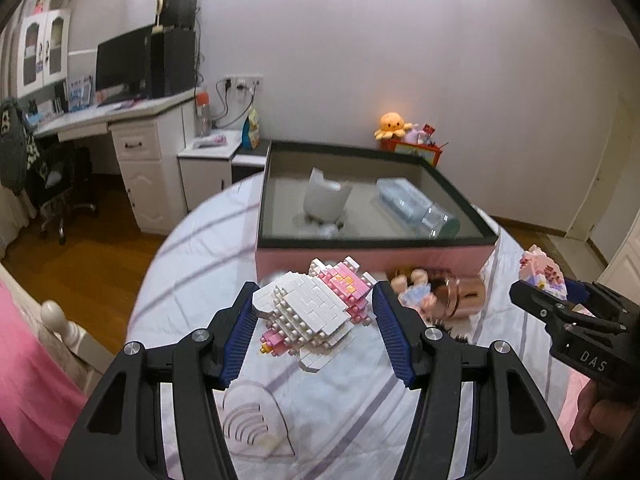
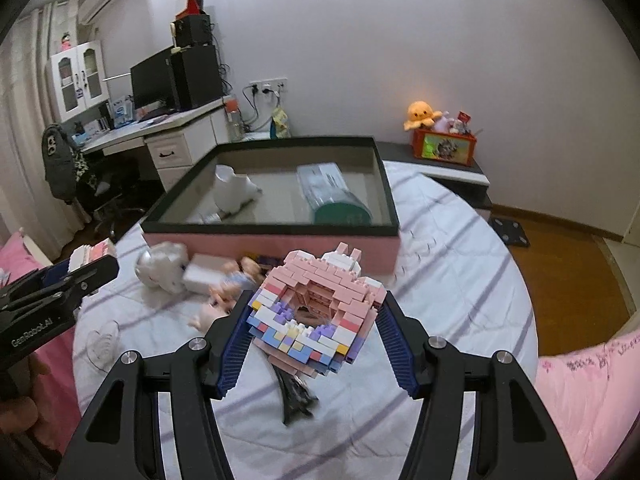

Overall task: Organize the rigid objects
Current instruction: 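Carry the donut and block figure into the pink box and open both tools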

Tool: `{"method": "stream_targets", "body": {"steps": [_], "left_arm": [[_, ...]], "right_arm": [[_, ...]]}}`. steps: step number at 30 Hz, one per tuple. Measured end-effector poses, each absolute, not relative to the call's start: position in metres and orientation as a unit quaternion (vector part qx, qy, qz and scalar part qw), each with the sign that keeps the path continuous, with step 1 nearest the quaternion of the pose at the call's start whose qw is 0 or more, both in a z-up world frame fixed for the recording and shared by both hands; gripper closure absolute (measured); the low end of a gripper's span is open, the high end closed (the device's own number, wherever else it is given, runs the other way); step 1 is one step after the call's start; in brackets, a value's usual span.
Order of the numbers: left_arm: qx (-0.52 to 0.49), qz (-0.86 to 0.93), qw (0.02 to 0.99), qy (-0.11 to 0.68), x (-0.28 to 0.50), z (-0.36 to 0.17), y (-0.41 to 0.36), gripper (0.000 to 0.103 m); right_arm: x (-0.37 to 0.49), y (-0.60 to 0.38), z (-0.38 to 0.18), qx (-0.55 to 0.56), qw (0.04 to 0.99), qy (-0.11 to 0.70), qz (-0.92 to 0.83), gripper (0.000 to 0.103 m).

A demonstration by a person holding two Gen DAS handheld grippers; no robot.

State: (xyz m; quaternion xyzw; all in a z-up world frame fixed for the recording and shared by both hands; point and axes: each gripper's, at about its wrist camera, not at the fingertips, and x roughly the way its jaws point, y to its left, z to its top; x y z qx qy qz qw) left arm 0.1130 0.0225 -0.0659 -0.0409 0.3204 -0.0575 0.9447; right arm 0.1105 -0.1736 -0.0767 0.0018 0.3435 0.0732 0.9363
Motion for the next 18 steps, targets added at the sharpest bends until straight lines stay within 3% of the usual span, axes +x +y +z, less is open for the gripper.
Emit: {"method": "stream_targets", "body": {"steps": [11,18], "left_arm": [[-0.026,-0.06,0.959,0.274,0.16,-0.02,0.014,0.044],[-0.03,-0.051,0.962,0.268,0.215,-0.007,0.016,0.044]], "right_arm": [[0.154,-0.161,-0.022,-0.016,0.952,0.293,0.087,0.042],[0.216,-0.158,-0.013,-0.007,0.947,0.307,0.098,0.042]]}}
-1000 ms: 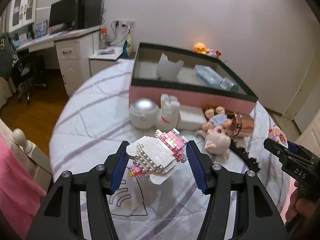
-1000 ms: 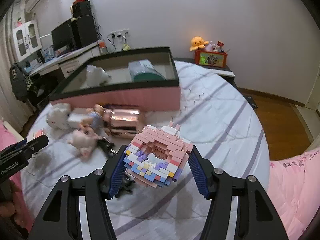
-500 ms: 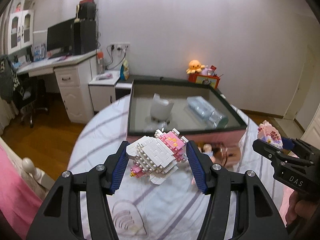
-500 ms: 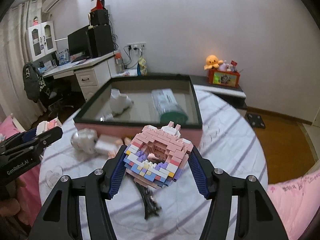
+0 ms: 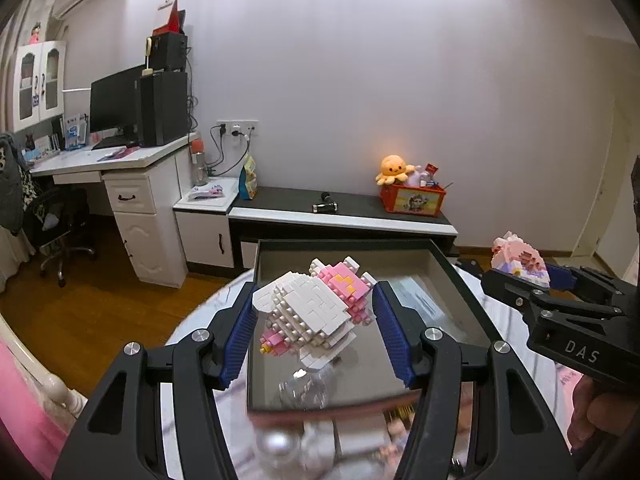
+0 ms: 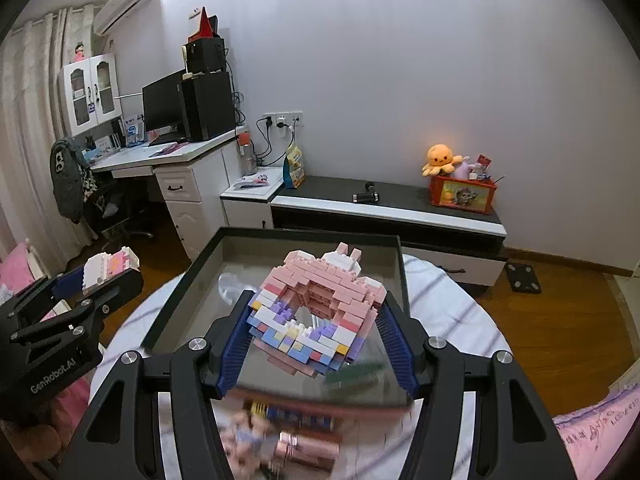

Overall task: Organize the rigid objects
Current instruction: 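Carry the donut and block figure into the pink box and open both tools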

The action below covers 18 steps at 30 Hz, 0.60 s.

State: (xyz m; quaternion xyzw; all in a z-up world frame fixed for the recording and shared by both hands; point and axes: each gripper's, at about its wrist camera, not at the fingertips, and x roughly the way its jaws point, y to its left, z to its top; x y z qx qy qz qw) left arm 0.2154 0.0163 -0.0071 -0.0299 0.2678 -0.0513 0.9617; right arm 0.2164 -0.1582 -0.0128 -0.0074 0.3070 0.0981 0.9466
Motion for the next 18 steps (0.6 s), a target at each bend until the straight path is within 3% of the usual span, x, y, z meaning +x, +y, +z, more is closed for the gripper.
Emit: {"method": "stream_targets", "body": {"steps": [18], "left_arm": [[-0.044,-0.047,0.932,0.357,0.297,-0.07,0.006,0.043]], "right_arm": [[0.3,-0.152,-0.075,0.002,0.908,0.407,0.102,0.041]]}}
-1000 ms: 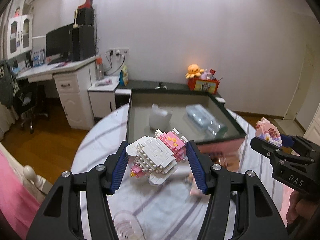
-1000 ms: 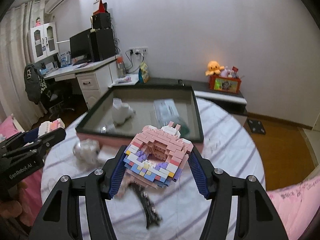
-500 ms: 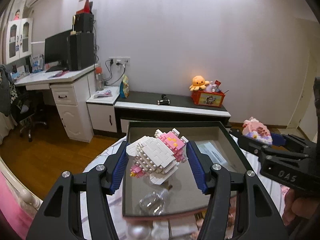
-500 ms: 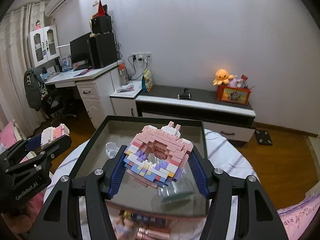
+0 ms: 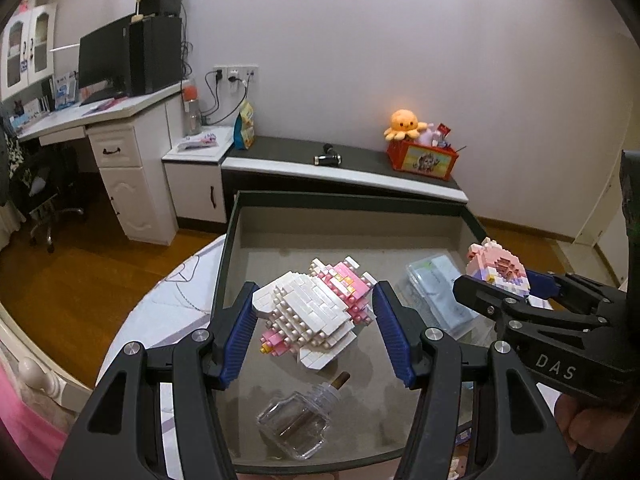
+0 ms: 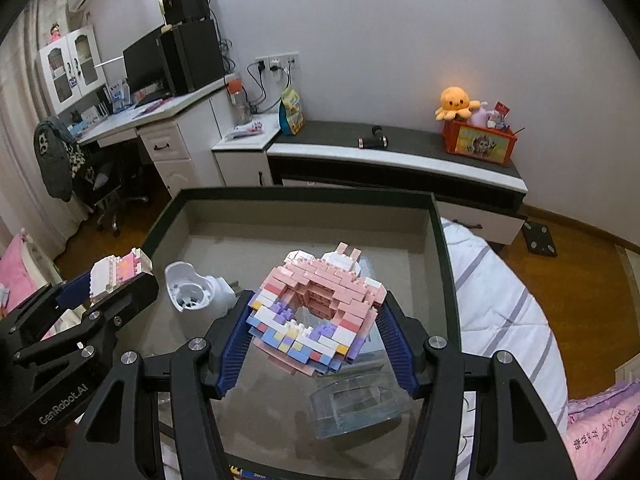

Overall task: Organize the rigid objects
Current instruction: 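Carry the donut and block figure into the pink box and open both tools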

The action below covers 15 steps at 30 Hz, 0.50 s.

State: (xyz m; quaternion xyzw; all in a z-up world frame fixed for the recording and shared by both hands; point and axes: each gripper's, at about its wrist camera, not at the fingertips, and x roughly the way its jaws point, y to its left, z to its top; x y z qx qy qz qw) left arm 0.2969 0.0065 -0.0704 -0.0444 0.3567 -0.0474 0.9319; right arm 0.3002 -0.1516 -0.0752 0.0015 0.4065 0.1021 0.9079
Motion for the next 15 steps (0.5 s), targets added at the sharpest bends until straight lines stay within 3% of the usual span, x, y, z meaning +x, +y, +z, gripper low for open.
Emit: {"method": "stream_targets", "body": {"steps": [2,4,6,8,9,15], "left_arm": [[-0.037,-0.035,0.931,0.361,0.298,-0.072,0.005,0.03],[-0.034,-0.018,0.935,0.352,0.296,-0.071,0.009,0.008],[-0.038,-0.014,0.938,0.343,0.292,-0.068,0.014,0.0],[-0.039,-0.011,0.939,0.342,0.288,-0.065,0.018,0.0],[-0.042,-0.012,0.94,0.34,0.285,-0.063,0.02,0.0],[-0.051,-0.017,0.948,0.314,0.251,-0.046,0.029,0.0]], "right_arm": [[0.302,-0.153,-0.078,0.0,0.906,0.411,0.1,0.04],[0.302,-0.154,-0.081,-0.005,0.907,0.411,0.091,0.022],[0.3,-0.158,-0.079,-0.001,0.909,0.408,0.081,0.018],[0.3,-0.164,-0.077,0.023,0.907,0.411,0.09,0.012],[0.298,-0.168,-0.076,0.031,0.907,0.411,0.089,0.002],[0.277,-0.184,-0.067,0.069,0.916,0.388,0.077,0.0]]}}
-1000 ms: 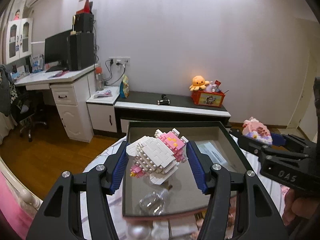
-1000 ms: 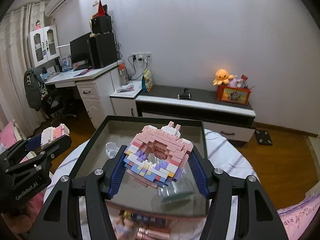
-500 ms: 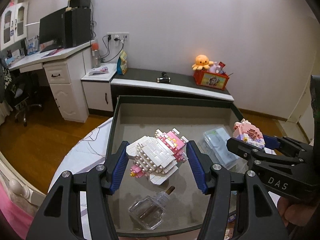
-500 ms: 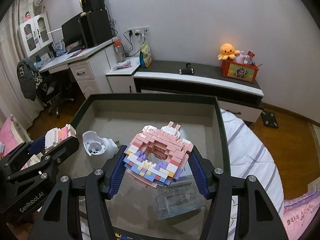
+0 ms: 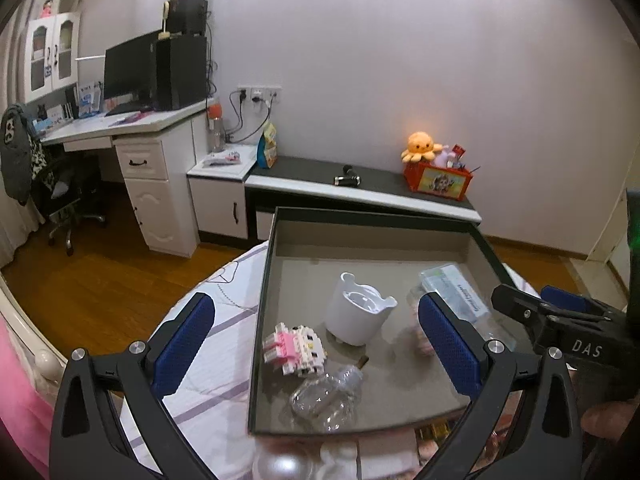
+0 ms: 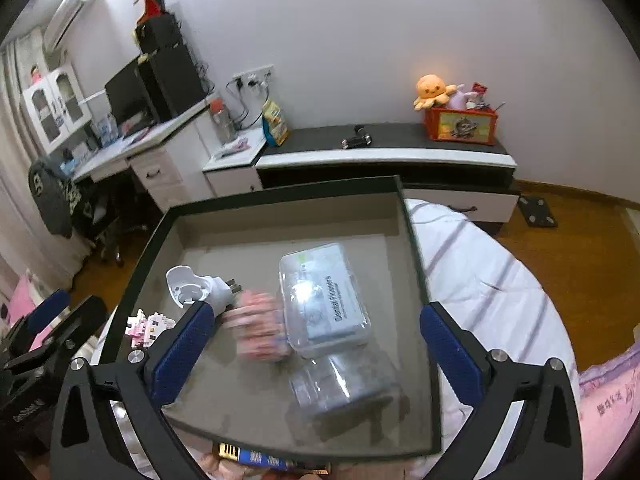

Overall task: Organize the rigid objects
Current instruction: 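Carry the donut and block figure into the pink box and open both tools, then withdraw both tools from the box back over the table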

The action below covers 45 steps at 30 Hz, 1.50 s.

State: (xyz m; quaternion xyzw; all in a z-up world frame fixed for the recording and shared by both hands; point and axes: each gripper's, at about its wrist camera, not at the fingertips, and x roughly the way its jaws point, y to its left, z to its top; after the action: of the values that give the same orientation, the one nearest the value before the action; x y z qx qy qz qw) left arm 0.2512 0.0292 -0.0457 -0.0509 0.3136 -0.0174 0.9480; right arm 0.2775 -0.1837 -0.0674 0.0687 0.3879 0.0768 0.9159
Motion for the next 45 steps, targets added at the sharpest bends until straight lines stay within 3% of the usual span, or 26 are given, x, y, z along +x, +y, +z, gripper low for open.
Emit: {"method": "stream_targets", "body": {"steps": [15,32,45], "left_arm": [[-0.044,-0.032,0.959,0.277,0.146,-0.022,0.028,0.0],[-0.047,-0.028,0.963,0.262,0.049,-0.03,0.015,0.0],[-0.037,-0.021,0.965,0.259,0.012,-0.039,0.015,0.0]], "right_arm": [[0.167,-0.197,-0.043,0.062,0.945,0.317,0.049,0.0],[0.046,-0.193,-0.034,0.043,0.964,0.262,-0.004,0.0],[0.014,-0.178,-0.044,0.025,0.965,0.261,-0.009,0.0]]}}
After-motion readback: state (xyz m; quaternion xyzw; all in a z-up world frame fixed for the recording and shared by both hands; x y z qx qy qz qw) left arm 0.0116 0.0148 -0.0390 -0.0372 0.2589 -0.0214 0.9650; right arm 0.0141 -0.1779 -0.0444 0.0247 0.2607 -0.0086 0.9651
